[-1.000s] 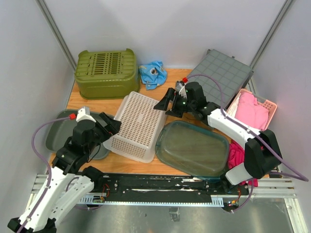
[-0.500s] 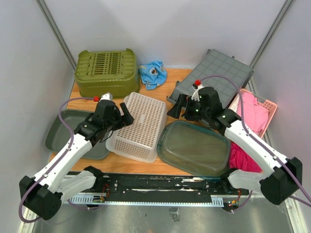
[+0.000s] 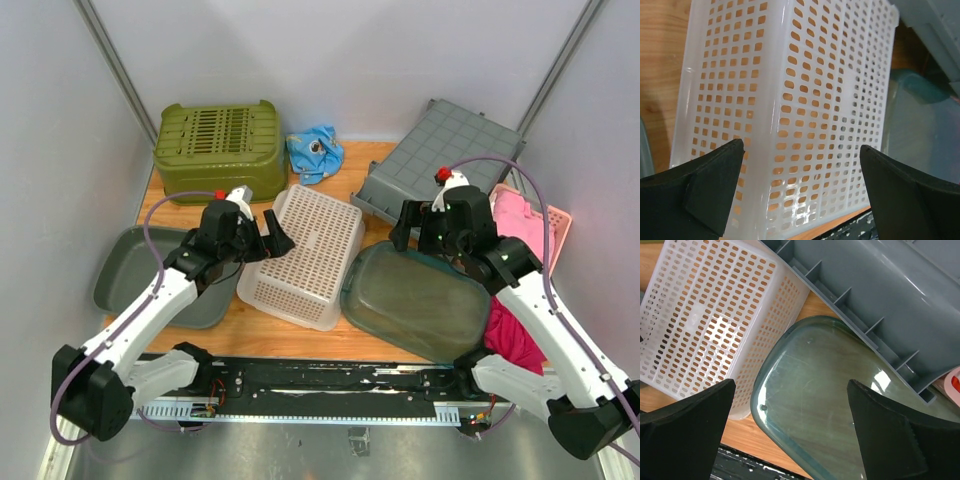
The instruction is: Turn the large container upside down
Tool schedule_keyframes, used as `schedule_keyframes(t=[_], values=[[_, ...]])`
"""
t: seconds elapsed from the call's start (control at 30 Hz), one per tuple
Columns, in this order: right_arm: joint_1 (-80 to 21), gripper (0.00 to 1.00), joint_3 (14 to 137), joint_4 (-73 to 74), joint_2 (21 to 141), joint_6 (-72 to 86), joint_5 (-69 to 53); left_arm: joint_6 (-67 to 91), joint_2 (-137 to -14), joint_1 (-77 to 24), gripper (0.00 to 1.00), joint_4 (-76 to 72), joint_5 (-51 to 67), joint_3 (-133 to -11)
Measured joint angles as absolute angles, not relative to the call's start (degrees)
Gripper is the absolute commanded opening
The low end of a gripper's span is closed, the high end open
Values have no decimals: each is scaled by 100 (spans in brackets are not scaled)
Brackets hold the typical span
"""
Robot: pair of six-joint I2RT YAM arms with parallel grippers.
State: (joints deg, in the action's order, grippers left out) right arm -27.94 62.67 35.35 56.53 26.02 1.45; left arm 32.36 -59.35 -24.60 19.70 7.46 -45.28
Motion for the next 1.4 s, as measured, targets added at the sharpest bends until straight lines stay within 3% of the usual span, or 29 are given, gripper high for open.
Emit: schedule_keyframes(t=[0.3,0.5,0.9,1.0,1.2,1.4], values=[[-2794,96,6272,3780,5706,2456,311,3238,-6163,-2471,99,2220,729,-4364],[-2792,93,6272,3763,5924,2414,113,3155,-6169,-2571,99,3203,502,-4488],[-3227,93,6246,3428,6696,2408,-666,2980,-6375,-2722,99,4917,-285,-6322],[-3249,93,6246,3382,6733,2408,-718,3022,-6464,-2324,98,4998,-626,-6438],[-3249,93,6246,3273,6729,2399,-781,3037,-6810,-462,87,4827,-974,-6259],[-3249,93,6239,3236,6683,2364,-762,3035,-7024,-163,83,4602,-895,-5979]])
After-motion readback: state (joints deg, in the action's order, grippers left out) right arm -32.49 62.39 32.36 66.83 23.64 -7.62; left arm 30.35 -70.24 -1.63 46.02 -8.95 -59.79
